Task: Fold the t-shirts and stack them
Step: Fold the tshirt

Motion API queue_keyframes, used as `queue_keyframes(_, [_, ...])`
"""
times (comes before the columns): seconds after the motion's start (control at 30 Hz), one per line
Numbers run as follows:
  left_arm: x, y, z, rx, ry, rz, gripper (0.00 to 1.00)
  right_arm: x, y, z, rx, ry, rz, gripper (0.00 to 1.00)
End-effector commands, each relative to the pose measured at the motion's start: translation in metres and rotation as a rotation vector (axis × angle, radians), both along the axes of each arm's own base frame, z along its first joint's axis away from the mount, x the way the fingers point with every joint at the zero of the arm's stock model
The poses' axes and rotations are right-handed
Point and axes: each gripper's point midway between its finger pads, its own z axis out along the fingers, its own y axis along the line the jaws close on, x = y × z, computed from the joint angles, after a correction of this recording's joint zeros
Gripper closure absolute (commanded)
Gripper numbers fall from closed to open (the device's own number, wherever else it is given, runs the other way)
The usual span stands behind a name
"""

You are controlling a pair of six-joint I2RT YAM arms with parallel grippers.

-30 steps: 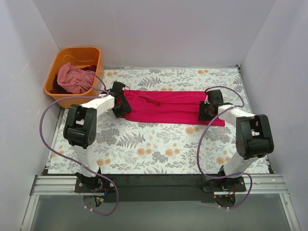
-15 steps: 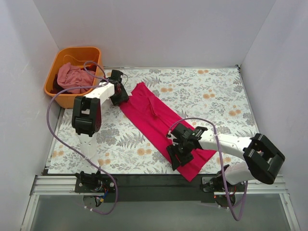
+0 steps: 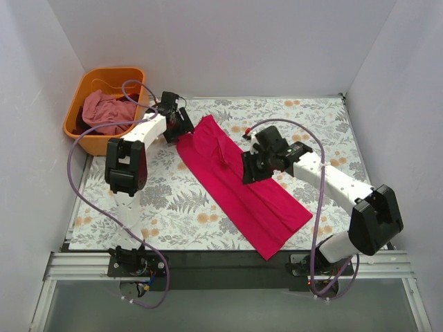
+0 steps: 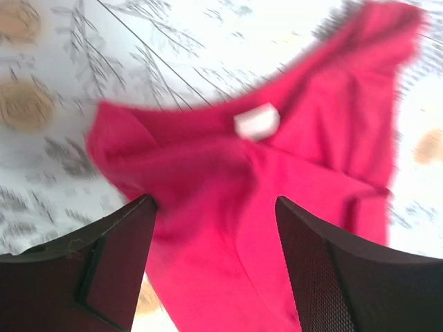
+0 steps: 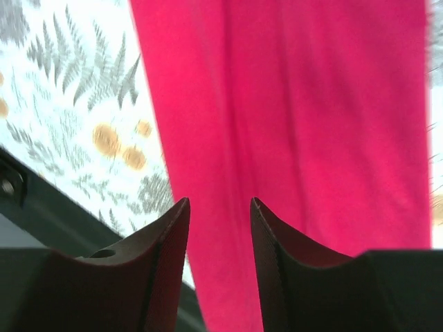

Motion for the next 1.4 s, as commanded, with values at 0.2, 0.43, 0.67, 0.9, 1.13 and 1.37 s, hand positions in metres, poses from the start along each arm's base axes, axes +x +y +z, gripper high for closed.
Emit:
queue_keyframes(0.2, [-0.035, -0.048, 0.077, -0.150, -0.133, -0.094, 0.31, 0.088, 0.005, 0.014, 0.299, -0.048, -0.037, 0.57])
queue_keyframes(0.43, [-0.030, -0.044, 0.050, -0.114, -0.093, -0.057, 0.35, 0.104, 0.020, 0.006, 0.341, -0.053, 0.004, 0.57])
queue_keyframes(0.67, [-0.025, -0.106, 0.040, -0.331, -0.059, -0.184, 0.37, 0.119, 0.036, -0.014, 0.397, -0.014, -0.002, 0.60])
queue_keyframes(0.9, [-0.010, -0.133, 0.018, -0.398, -0.038, -0.202, 0.41, 0.129, 0.045, -0.028, 0.433, 0.007, -0.009, 0.62])
queue_keyframes(1.13, [-0.001, -0.146, 0.001, -0.422, -0.027, -0.204, 0.50, 0.136, 0.052, -0.033, 0.456, 0.011, -0.011, 0.62])
queue_keyframes(1.37, [0.005, -0.152, 0.010, -0.438, -0.054, -0.210, 0.55, 0.144, 0.057, -0.033, 0.465, 0.008, -0.013, 0.63])
